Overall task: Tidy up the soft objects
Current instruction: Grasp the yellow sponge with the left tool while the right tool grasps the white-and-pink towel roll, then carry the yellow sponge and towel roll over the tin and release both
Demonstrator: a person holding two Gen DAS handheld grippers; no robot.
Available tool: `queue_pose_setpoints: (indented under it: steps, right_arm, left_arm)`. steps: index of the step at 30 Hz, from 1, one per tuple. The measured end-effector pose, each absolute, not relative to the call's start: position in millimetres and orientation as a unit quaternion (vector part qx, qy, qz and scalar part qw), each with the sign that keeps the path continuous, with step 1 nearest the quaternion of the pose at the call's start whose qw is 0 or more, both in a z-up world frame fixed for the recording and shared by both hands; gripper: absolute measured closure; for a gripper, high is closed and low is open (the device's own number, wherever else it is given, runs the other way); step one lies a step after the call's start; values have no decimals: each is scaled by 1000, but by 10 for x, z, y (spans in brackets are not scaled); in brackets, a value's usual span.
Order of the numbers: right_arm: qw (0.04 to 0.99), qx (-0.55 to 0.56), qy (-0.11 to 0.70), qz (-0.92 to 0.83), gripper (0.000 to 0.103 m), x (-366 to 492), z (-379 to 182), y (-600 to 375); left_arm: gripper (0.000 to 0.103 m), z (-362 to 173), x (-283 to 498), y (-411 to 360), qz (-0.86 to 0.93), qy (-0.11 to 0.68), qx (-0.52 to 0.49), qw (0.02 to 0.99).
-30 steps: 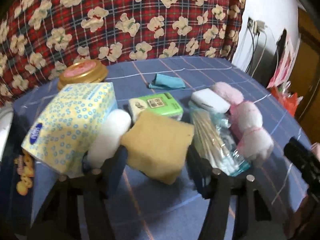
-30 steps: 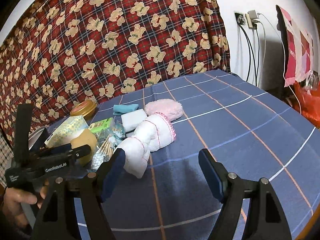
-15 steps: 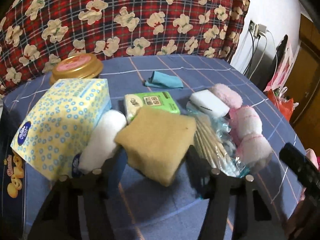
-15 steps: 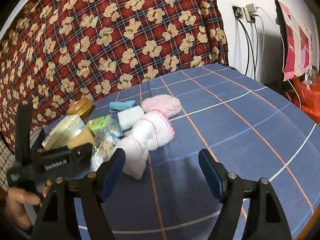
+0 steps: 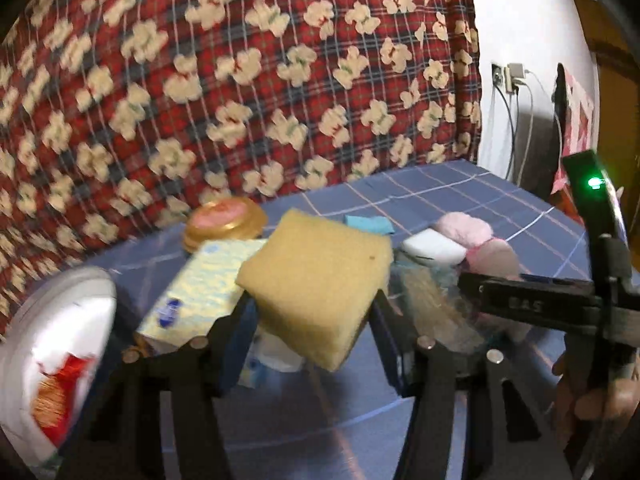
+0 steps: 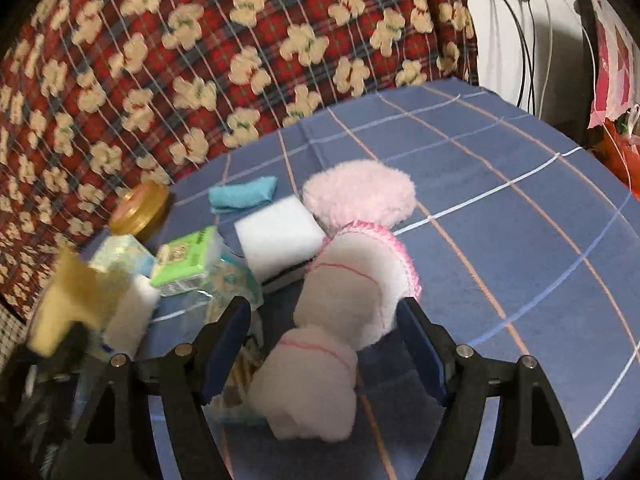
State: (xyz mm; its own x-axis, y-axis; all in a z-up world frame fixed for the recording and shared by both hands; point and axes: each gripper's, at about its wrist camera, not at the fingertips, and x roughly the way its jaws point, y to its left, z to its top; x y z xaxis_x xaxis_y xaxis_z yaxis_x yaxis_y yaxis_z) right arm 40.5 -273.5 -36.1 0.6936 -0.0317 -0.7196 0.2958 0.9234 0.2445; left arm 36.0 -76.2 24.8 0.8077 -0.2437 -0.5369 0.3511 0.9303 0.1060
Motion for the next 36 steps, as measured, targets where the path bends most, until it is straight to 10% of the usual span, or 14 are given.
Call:
queue_pose_setpoints:
  steps: [10, 36]
  right_arm:
    - [897, 157, 397, -114, 70, 370, -410, -2878]
    - [975, 22, 201, 94, 70, -73, 963, -490]
  left_arm:
    - [48, 338, 265, -548, -137, 250, 109, 952]
    - [48, 818, 86, 1386, -58, 209, -17, 976]
